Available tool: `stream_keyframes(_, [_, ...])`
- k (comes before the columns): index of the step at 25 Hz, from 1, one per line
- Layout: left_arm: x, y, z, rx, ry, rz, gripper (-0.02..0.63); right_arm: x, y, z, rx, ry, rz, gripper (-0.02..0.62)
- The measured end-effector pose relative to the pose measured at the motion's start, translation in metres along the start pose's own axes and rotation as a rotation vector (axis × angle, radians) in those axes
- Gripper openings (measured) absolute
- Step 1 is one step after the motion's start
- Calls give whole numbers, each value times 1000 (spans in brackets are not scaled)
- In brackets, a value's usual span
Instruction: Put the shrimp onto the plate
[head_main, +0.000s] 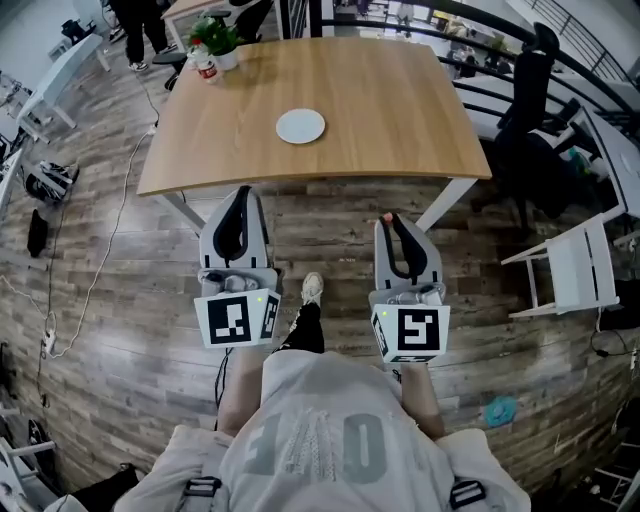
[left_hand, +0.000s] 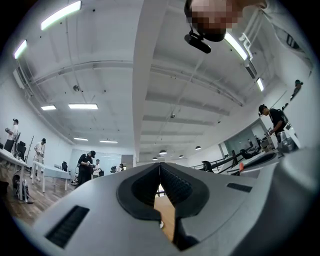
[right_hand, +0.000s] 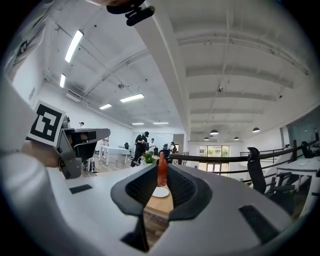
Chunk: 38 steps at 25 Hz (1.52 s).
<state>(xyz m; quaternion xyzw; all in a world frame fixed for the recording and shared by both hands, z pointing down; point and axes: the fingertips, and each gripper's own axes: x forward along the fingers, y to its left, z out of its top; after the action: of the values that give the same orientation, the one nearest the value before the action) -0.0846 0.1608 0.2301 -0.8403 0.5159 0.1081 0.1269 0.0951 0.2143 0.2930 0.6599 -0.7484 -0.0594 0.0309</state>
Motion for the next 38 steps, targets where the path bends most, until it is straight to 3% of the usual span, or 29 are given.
stream_keyframes(7, [91, 58, -43, -47, 29, 10, 9, 116, -10, 7, -40, 20, 27, 64])
stream_keyframes(16, [193, 120, -75, -5, 18, -22, 9, 239, -7, 9, -45, 41, 40, 64])
stream_keyframes(23, [226, 131, -117, -47, 83, -22, 9, 284, -12, -17, -58, 155, 67, 64])
stream_keyframes(28, [243, 146, -138, -62, 134, 14, 9, 318, -7, -30, -53, 190, 131, 64])
stream_keyframes(30, [250, 149, -142, -40, 162, 24, 9, 334, -8, -33, -38, 188, 157, 64])
stream_keyframes(34, [271, 156, -145, 85, 203, 68, 9, 373, -13, -38, 11, 158, 212, 64])
stream_keyframes(38, [311, 165, -148, 83, 158, 115, 9, 412, -26, -52, 26, 157, 281, 64])
